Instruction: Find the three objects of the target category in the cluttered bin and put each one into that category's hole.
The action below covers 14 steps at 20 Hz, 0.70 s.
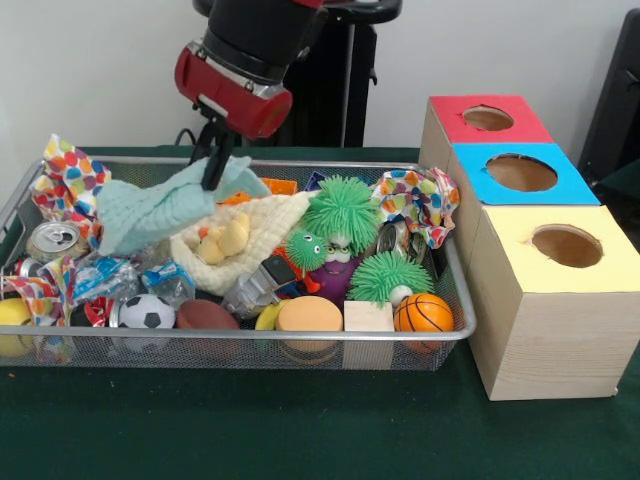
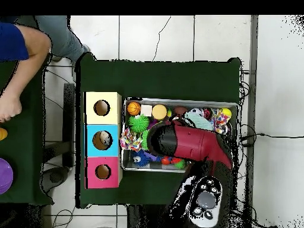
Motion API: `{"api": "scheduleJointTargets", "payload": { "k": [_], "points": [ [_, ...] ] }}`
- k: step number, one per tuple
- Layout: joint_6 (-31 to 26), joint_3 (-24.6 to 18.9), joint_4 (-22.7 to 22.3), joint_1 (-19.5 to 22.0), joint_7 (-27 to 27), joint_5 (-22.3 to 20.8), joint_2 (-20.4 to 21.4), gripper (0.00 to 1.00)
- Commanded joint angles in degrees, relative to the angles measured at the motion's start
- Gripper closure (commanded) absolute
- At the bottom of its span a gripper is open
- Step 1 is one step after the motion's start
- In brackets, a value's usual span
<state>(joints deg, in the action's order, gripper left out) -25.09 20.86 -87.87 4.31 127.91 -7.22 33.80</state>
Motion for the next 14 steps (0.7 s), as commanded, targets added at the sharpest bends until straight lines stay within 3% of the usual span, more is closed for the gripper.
{"api": "scheduleJointTargets", "payload": {
  "k": [1,9,14],
  "points": [
    [-9.0,-16.4,-4.8,6.9,-1.4,7.3,3.0,1.00],
    [-10.0,-18.2,-4.4,7.4,-0.1,7.9,2.7,1.00],
    [-12.1,-19.2,-7.2,6.8,2.3,9.9,5.0,1.00]
  ]
}}
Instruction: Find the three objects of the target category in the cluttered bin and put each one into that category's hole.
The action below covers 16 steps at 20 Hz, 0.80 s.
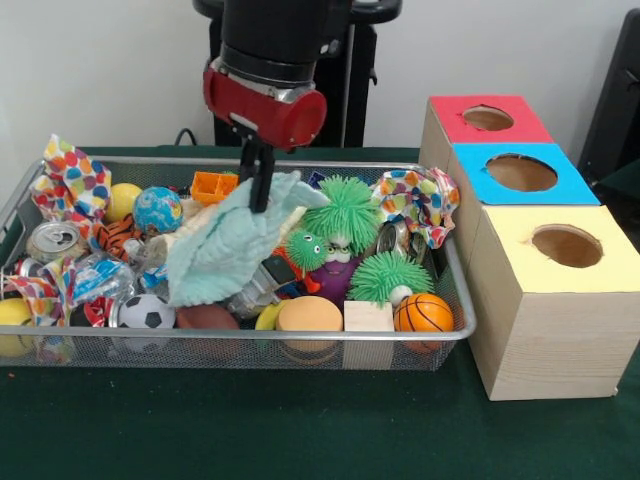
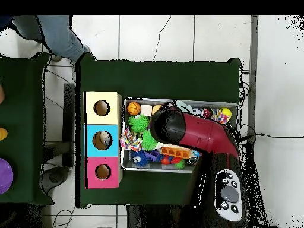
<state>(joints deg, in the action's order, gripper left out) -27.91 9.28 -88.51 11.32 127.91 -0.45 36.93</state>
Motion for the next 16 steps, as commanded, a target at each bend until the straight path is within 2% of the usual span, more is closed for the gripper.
{"api": "scheduleJointTargets", "payload": {
  "k": [1,3,11,13,16],
  "points": [
    [-11.0,-8.0,-7.6,-0.5,3.4,4.4,2.7,1.00],
    [-14.2,-7.1,-8.2,-2.1,6.3,5.9,3.8,1.00],
    [-18.9,-0.4,-8.6,-10.4,17.0,9.8,4.5,1.00],
    [-18.6,0.7,-9.2,-11.9,18.4,10.7,4.3,1.00],
    [-15.0,1.6,-10.6,-12.8,18.6,11.8,2.7,1.00]
  ]
}}
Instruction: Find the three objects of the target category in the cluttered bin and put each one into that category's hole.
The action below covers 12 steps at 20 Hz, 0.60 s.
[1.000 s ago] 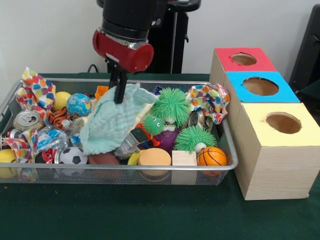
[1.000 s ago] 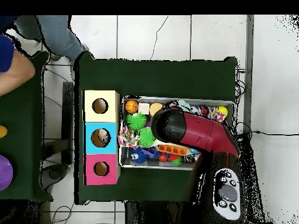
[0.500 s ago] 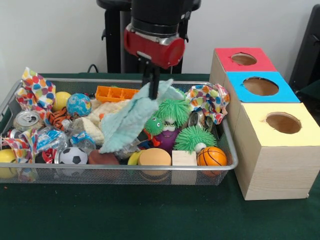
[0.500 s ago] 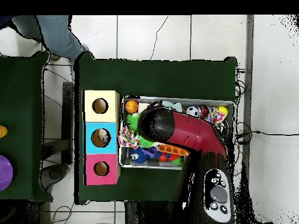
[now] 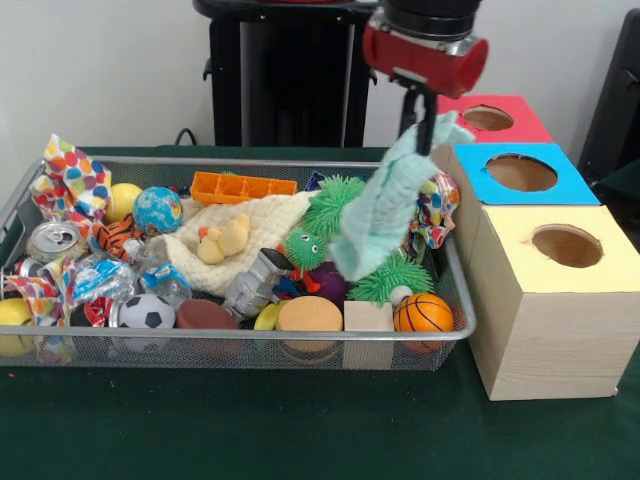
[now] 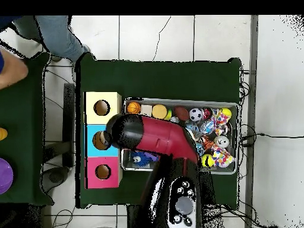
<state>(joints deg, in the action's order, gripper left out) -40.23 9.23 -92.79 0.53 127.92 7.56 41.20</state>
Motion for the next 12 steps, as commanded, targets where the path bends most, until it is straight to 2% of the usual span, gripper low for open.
{"api": "scheduleJointTargets", "payload": {
  "k": [1,7,12],
  "points": [
    [-1.6,2.3,-6.4,-2.4,18.6,3.6,-2.6,1.00],
    [3.5,7.5,-5.9,-5.4,17.8,1.0,-7.1,1.00],
    [7.6,9.9,-5.6,-6.5,16.2,0.3,-9.9,1.00]
  ]
}}
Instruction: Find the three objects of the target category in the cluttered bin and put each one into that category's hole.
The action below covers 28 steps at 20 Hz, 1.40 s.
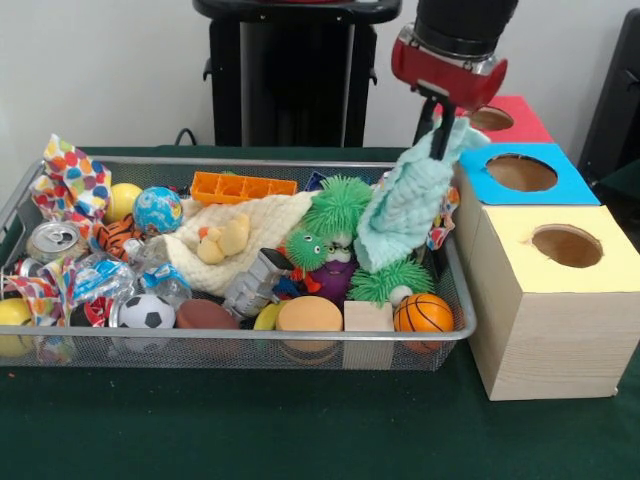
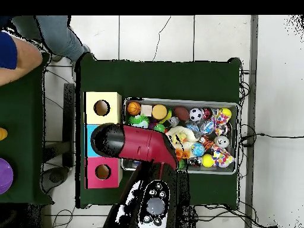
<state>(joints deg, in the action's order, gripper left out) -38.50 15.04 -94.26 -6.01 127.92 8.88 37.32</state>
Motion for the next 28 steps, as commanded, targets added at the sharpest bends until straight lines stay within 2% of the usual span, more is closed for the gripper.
{"api": "scheduleJointTargets", "payload": {
  "k": [1,7,10,11,16,20,22,24,27,28],
  "points": [
    [6.7,4.2,-4.3,-0.1,15.9,-0.9,-6.2,1.00],
    [10.6,5.6,-4.6,-0.6,14.2,-0.1,-8.1,1.00],
    [13.4,5.0,-5.8,-0.3,13.7,0.8,-8.7,1.00],
    [14.8,4.5,-6.8,-0.1,13.3,1.8,-8.5,0.00],
    [15.3,5.5,-6.9,-1.2,13.8,2.1,-8.9,0.00],
    [10.2,8.7,-6.1,-3.9,16.7,3.9,-8.3,0.00],
    [9.2,10.3,-4.3,-4.4,15.1,3.3,-7.6,0.00],
    [4.6,12.2,-1.3,-4.4,12.8,2.3,-6.3,0.00],
    [-1.4,12.6,3.5,-2.0,7.6,0.8,-4.9,0.00],
    [-1.8,12.3,4.1,-1.4,6.9,0.8,-4.7,0.00]
  ]
}}
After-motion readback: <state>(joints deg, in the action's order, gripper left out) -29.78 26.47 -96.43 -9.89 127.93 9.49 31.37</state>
